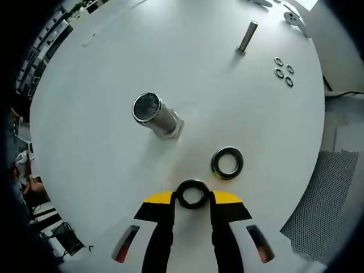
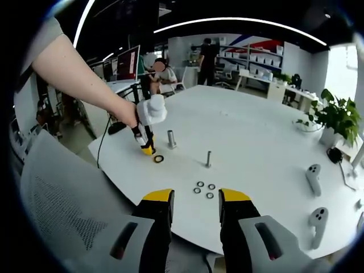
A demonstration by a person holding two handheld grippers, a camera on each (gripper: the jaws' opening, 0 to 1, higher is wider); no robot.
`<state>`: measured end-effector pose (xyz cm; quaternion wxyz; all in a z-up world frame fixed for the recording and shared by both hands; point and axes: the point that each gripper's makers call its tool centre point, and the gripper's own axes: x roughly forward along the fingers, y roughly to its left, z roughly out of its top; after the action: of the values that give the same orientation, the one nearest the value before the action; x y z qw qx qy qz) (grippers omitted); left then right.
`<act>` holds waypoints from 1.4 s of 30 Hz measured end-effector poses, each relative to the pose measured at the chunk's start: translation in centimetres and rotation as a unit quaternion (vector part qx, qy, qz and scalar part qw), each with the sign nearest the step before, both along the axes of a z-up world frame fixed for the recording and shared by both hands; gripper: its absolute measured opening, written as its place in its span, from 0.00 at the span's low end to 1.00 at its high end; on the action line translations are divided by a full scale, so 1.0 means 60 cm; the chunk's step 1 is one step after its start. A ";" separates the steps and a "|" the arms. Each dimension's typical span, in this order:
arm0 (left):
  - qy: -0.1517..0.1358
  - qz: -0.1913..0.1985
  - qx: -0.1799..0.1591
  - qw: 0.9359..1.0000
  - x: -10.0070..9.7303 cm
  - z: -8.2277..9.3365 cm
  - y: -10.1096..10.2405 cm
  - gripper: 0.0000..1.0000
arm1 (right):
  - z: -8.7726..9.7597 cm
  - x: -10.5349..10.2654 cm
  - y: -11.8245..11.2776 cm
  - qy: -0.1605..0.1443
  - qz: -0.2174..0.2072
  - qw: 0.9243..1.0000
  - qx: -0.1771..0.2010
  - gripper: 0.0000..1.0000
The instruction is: Place the washer onto the threaded stud by aligning its center hole with the stud, sliding it down to the base, and recovering from edge contact or off-axis alignment until the washer reaches the visible bottom stop.
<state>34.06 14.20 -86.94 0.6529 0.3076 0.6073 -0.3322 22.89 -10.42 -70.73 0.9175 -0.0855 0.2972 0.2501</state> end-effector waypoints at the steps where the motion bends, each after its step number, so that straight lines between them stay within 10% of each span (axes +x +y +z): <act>1: -0.001 0.006 0.000 1.000 0.000 0.000 0.000 0.23 | 0.000 0.000 0.000 -0.001 0.000 1.000 -0.001 0.34; 42: -0.047 0.003 -0.041 0.998 -0.008 0.010 -0.001 0.18 | -0.001 0.001 0.000 0.000 0.001 1.000 0.000 0.33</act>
<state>33.59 14.13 -86.31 0.6935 0.2940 0.5627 -0.3406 22.92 -10.41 -70.76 0.9172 -0.0858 0.2971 0.2514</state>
